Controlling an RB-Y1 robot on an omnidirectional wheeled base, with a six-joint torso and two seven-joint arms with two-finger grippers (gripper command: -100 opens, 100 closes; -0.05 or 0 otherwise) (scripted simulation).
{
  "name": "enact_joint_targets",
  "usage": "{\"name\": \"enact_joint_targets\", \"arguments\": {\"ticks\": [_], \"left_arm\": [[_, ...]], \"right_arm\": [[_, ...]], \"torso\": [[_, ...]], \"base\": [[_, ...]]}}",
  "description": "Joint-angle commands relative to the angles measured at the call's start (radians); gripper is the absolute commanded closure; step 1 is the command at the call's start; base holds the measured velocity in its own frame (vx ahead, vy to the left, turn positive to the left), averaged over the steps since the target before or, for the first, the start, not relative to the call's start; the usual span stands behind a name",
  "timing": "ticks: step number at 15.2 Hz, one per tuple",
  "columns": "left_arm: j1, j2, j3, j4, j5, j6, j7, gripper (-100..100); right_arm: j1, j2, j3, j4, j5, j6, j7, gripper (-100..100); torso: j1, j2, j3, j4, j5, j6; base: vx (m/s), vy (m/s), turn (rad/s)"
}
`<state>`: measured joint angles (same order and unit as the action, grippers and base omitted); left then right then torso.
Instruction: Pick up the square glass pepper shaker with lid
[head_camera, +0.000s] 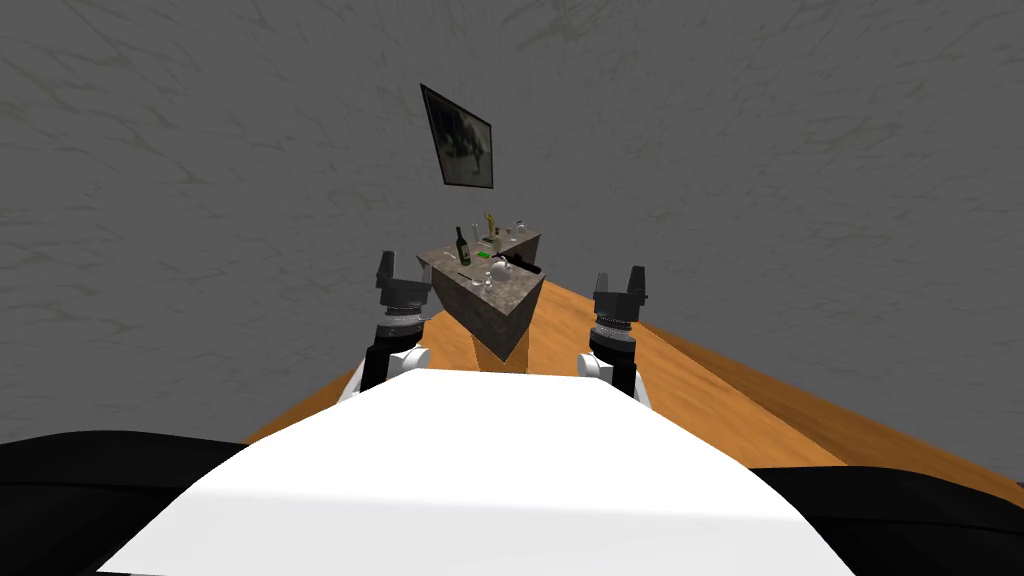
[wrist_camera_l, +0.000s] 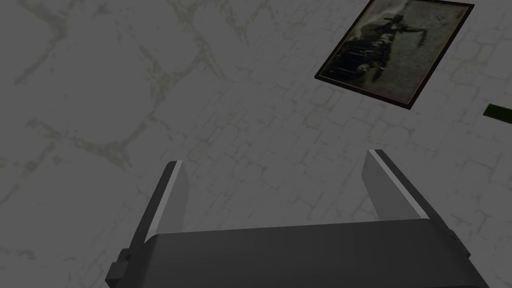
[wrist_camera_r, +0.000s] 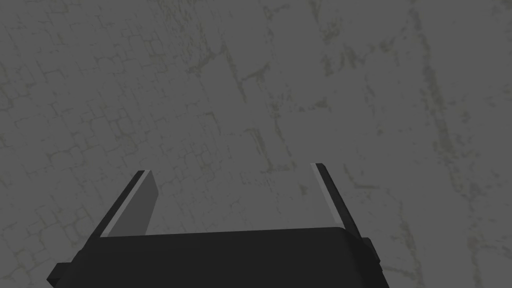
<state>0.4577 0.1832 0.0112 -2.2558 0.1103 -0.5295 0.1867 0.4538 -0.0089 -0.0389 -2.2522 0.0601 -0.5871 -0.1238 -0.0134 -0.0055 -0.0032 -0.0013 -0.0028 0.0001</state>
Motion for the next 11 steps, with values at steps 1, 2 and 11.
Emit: {"name": "enact_joint_targets", "arguments": {"ticks": [1,2,11], "left_arm": [[-0.008,0.036,0.023,0.047,0.042,-0.001,0.028,-100],[-0.014,0.049,0.035,0.071,0.064,-0.001,0.041,-100],[-0.046,0.093,0.105,0.212,0.189,0.004,0.117,-100]], "right_arm": [[0.000,0.000,0.000,0.000,0.000,0.000,0.000,0],[0.000,0.000,0.000,0.000,0.000,0.000,0.000,0],[0.000,0.000,0.000,0.000,0.000,0.000,0.000,0]], "torso": [[0.000,0.000,0.000,0.000,0.000,0.000],[-0.001,-0.001,0.000,0.000,0.000,0.000],[0.001,-0.001,-0.001,0.000,0.000,0.000]], "base": [[0.077,-0.213,0.020],[0.110,-0.259,0.016],[0.092,-0.180,0.020]]}}
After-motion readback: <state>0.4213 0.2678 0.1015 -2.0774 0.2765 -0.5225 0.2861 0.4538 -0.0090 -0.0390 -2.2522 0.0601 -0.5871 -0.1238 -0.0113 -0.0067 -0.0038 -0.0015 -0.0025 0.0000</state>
